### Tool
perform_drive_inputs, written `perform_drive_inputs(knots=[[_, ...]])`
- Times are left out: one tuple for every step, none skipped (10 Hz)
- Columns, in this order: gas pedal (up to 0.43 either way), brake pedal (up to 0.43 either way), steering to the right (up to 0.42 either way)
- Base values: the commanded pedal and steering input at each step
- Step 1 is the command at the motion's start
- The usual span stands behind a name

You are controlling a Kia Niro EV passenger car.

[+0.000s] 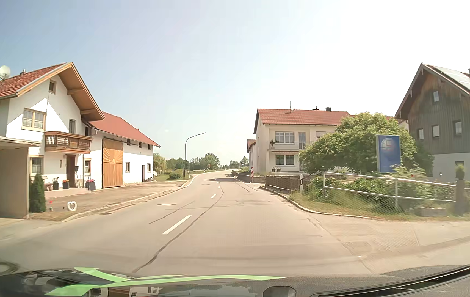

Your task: Follow the waypoints while adhering to traffic rules and regulations

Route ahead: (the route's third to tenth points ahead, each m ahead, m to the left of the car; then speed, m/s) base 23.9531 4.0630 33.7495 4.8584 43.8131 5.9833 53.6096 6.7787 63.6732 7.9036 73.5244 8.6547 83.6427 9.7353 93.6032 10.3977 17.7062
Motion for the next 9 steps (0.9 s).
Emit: perform_drive_inputs(knots=[[0.169,0.0,-0.022],[0.169,0.0,-0.022],[0.189,0.0,-0.022],[0.209,0.0,-0.02],[0.209,0.0,-0.02],[0.209,0.0,-0.02],[0.209,0.0,-0.02],[0.209,0.0,-0.02],[0.209,0.0,-0.02]])
